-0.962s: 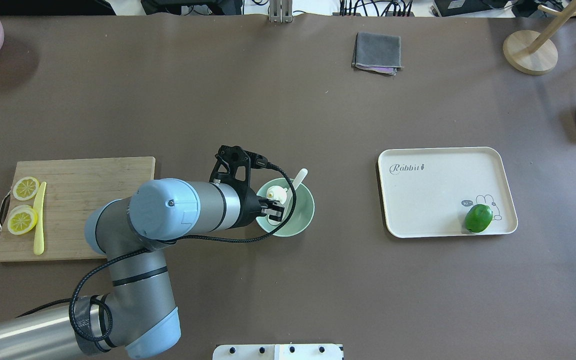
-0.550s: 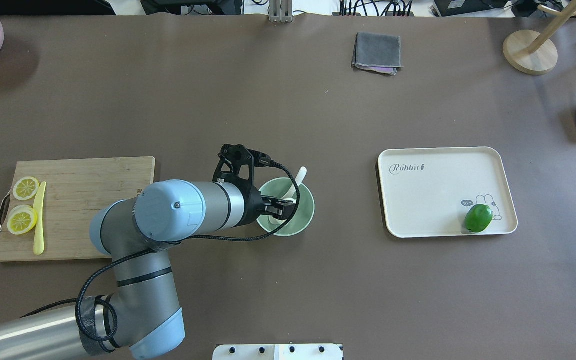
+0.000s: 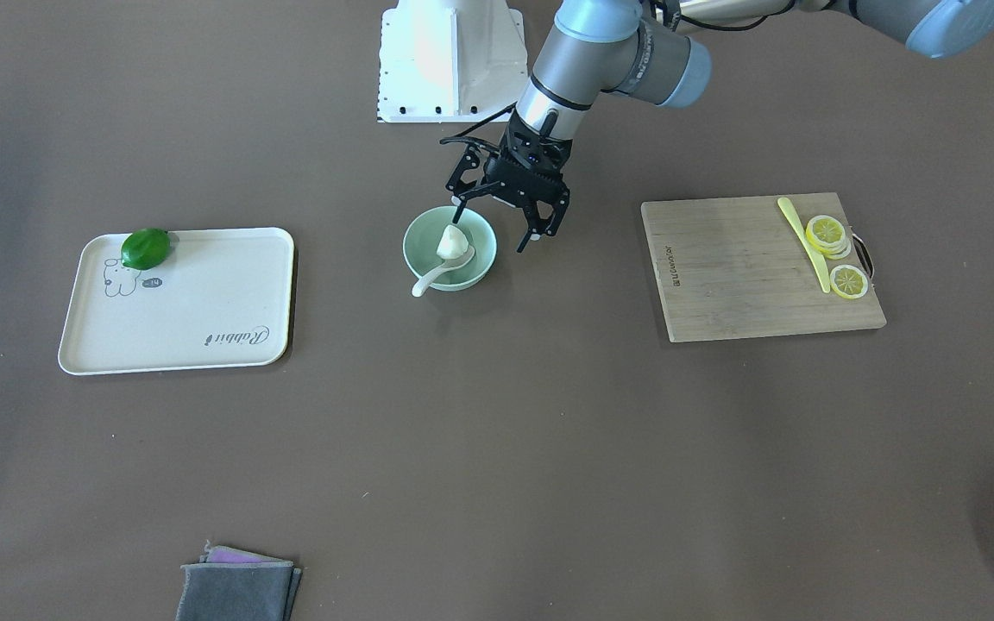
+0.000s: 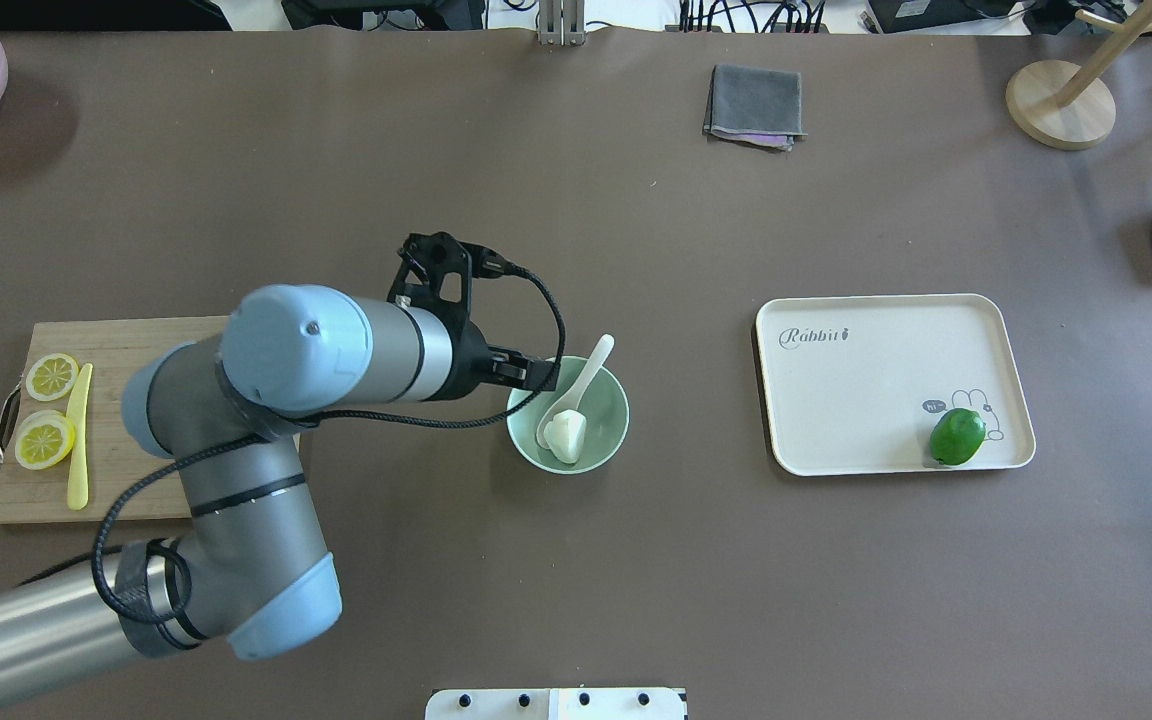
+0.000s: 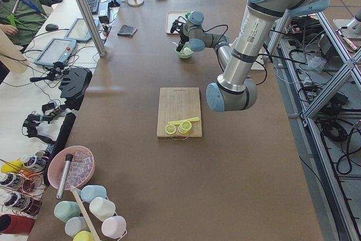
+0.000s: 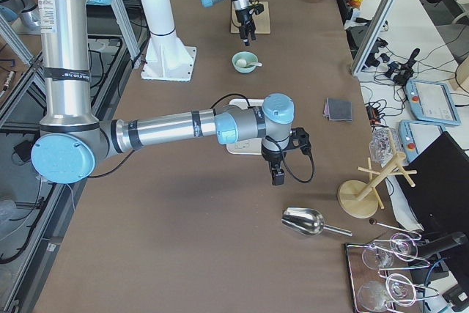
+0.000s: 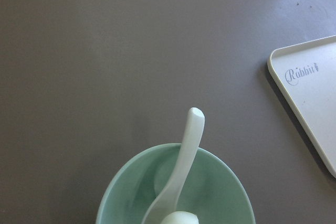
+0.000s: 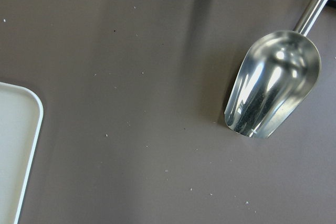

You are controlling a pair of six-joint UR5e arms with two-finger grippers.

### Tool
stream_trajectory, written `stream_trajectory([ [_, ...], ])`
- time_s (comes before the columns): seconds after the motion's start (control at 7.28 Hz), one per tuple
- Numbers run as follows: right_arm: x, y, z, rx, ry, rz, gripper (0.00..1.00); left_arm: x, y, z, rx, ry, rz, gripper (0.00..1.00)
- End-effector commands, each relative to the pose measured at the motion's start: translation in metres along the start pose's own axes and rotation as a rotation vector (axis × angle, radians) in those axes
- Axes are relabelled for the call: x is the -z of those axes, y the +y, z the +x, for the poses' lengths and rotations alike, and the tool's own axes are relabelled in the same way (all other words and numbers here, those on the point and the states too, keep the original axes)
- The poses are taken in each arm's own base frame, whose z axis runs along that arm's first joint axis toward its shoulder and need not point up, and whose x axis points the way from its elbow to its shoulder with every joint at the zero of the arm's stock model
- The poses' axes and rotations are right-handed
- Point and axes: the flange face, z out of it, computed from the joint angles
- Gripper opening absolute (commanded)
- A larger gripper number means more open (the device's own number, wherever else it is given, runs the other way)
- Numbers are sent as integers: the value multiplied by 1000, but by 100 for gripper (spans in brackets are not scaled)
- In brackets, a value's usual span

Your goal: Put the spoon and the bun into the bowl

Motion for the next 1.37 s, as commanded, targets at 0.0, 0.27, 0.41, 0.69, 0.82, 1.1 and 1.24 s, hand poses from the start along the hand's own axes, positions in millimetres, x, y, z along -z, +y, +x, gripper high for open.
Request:
stream_trajectory([
  [0.0, -14, 35, 19, -45, 0, -39, 100, 59, -55, -91, -53, -108, -128, 98],
  [0.27, -16, 64, 43, -102, 4, -53, 100, 126, -98, -205, -138, -169, -219, 99],
  [0.41, -15, 76, 54, -130, 6, -54, 100, 165, -106, -278, -174, -179, -249, 99],
  [0.69, -15, 101, 69, -177, 9, -61, 100, 247, -113, -410, -219, -228, -317, 99],
  [0.82, -12, 104, 72, -188, 9, -55, 100, 284, -102, -469, -237, -255, -351, 99],
  [1.1, -16, 105, 73, -197, -7, -62, 100, 289, -34, -567, -195, -273, -443, 99],
  [1.24, -16, 105, 73, -198, -13, -62, 100, 294, -10, -605, -116, -297, -466, 99],
])
